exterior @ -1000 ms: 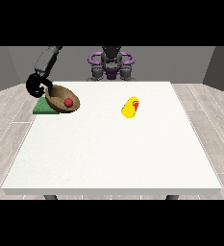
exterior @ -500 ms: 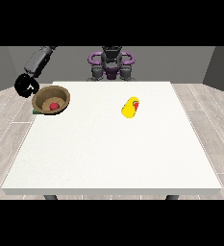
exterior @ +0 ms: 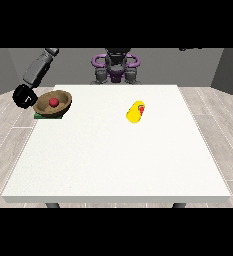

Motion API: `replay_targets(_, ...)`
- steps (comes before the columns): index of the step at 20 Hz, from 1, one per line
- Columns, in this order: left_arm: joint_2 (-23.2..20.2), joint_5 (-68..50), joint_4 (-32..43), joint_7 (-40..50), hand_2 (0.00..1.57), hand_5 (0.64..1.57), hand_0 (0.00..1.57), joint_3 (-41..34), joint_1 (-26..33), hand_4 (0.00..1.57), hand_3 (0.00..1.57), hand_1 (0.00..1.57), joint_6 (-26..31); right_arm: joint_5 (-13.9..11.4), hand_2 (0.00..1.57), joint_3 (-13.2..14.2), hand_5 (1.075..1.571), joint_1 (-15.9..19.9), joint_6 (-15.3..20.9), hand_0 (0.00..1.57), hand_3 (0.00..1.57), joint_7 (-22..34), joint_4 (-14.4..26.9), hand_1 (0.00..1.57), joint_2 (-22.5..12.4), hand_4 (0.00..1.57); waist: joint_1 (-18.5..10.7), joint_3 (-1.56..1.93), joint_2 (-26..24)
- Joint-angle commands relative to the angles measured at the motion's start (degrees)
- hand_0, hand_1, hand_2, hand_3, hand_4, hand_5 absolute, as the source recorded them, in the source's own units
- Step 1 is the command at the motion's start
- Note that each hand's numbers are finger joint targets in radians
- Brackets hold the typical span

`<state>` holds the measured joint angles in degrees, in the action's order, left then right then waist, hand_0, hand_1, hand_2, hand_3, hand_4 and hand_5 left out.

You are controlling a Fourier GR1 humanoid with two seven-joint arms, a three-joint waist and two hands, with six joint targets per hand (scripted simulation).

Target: Pick the cup and pour the ball into the bowl, then pick the bowl and place it on the pad

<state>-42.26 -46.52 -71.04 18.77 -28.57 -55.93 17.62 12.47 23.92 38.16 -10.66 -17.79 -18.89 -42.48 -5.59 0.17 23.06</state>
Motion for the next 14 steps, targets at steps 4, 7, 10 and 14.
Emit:
replay_targets(4,-3.82,-4.10,-6.76,3.83,0.00,1.566,0.00,-1.80,-0.35,0.00,0.00,0.00,-1.44,0.11,1.02,2.40,1.531,0.67,4.30,1.08,0.99,-1.04,3.37,1.08,-5.66,0.00,-1.21,0.01,4.65)
replay_targets(7,-3.96,-4.53,-10.27,4.64,0.00,1.563,0.00,-1.83,0.58,0.00,0.00,0.00,-3.48,-0.17,0.60,2.36,1.493,1.85,3.50,0.62,0.87,-1.76,3.02,0.62,-7.48,0.00,-0.18,0.00,4.33)
replay_targets(10,-4.33,-5.96,-12.26,3.97,0.00,1.564,0.00,-4.71,3.73,0.00,0.00,0.00,-3.36,2.21,0.35,4.86,1.428,1.81,0.51,0.25,0.06,-2.96,4.03,0.25,-8.86,0.00,-0.32,0.01,6.42)
replay_targets(14,-3.16,-7.91,-12.01,4.40,0.00,1.565,0.00,-4.55,5.47,0.00,0.00,0.00,-2.87,1.89,0.32,4.03,1.422,2.73,-0.30,0.30,0.06,-0.55,3.75,0.30,-8.49,0.00,0.46,-0.07,3.83)
